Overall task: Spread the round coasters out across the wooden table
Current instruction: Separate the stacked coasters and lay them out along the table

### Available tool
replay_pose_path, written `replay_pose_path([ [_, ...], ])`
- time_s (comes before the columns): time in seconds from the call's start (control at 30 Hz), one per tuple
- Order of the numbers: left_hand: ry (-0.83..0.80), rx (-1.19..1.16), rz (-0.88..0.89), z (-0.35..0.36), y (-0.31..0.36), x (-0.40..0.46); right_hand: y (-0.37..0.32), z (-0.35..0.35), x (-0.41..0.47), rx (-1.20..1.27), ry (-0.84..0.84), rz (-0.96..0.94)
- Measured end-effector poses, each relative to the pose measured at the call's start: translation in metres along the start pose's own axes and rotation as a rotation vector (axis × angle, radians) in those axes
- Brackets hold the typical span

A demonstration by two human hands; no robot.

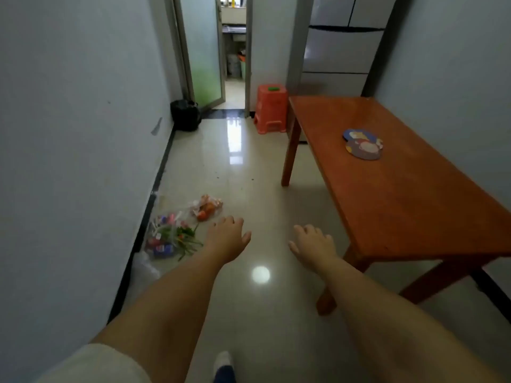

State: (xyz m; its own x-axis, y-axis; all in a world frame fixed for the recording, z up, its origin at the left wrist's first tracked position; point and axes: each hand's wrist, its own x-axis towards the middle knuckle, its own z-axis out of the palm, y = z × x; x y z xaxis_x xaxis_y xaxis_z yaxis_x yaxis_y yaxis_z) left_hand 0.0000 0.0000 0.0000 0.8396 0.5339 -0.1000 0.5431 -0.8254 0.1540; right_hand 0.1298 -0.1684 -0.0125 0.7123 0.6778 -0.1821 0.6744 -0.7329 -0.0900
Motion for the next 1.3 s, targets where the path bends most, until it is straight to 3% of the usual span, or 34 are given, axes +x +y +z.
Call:
replay_pose_path([
  [0.27, -0.048, 0.056, 0.076, -0.039, -0.028, 0.175, -0.006, -0.038, 0.145, 0.102, 0.001, 0.126],
  [0.5, -0.063, 0.071, 0.187, -0.037, 0.007, 0.328, 0.053, -0.058, 0.271, 0.109, 0.018, 0.227],
  [0.77, -0.035, 0.042, 0.266, -0.060, 0.082, 0.513, 0.157, -0.109, 0.411, 0.111, 0.070, 0.350],
  [1.0, -0.120, 0.022, 0.421, -0.050, 0.162, 0.634, 0.249, -0.123, 0.473, 0.194, 0.008, 0.541],
  [1.3, -0.246, 0.147, 0.835, -0.019, 0.305, 0.743, 0.338, -0.115, 0.485, 0.237, -0.027, 0.953],
])
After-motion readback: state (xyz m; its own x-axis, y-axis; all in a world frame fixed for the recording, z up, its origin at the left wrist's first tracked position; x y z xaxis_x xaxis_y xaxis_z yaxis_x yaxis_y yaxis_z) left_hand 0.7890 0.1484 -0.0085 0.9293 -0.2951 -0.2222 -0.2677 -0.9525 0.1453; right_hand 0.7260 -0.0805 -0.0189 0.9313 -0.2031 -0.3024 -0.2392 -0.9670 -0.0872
